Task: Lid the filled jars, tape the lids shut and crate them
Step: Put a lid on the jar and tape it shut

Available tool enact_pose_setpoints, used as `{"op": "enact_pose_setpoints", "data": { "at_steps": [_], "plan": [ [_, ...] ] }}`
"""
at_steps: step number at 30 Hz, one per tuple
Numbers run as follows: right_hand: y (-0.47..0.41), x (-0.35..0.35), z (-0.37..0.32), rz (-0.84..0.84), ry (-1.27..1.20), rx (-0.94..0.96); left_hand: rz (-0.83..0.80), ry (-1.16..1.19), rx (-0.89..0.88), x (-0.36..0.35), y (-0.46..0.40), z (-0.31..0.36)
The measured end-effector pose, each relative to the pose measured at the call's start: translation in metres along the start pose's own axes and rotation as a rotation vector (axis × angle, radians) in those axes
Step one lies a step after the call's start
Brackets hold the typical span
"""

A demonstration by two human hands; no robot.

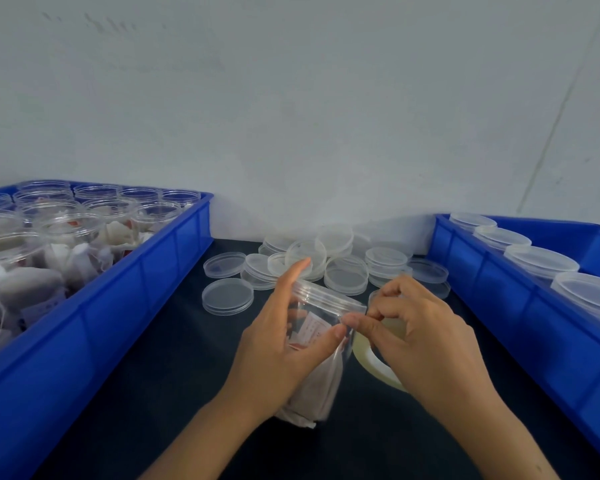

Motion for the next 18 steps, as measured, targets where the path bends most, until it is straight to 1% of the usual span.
{"op": "enact_pose_setpoints", "data": {
  "at_steps": [3,6,10,14,18],
  "plan": [
    [0.001,-0.001,-0.001,0.012,0.000,-0.029,-0.047,0.089,-0.034,-0.003,0.002,0.005],
    [0.003,-0.006,0.001,-0.023,-0.051,-0.105,-0.062,0.131,-0.051,-0.001,0.002,0.007],
    [0.004,-0.011,0.000,-0.092,-0.024,-0.138,0.009,0.116,-0.011,0.002,0.000,0.004],
    [0.005,-0.012,-0.005,-0.171,0.063,-0.079,0.062,0.133,-0.001,0.003,0.000,0.003],
    [0.005,-0.012,-0.004,-0.228,0.096,-0.049,0.125,0.079,-0.006,0.006,0.002,0.005]
  ]
}}
Point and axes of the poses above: each hand's wrist, its own y-axis away from the middle knuckle, its own x-axis out of the back of the hand, z = x × y, the point moved 8 cm from there along -y, towards the middle knuckle, and after that the axes turned 11 degrees about -y, right-handed, at the moved point
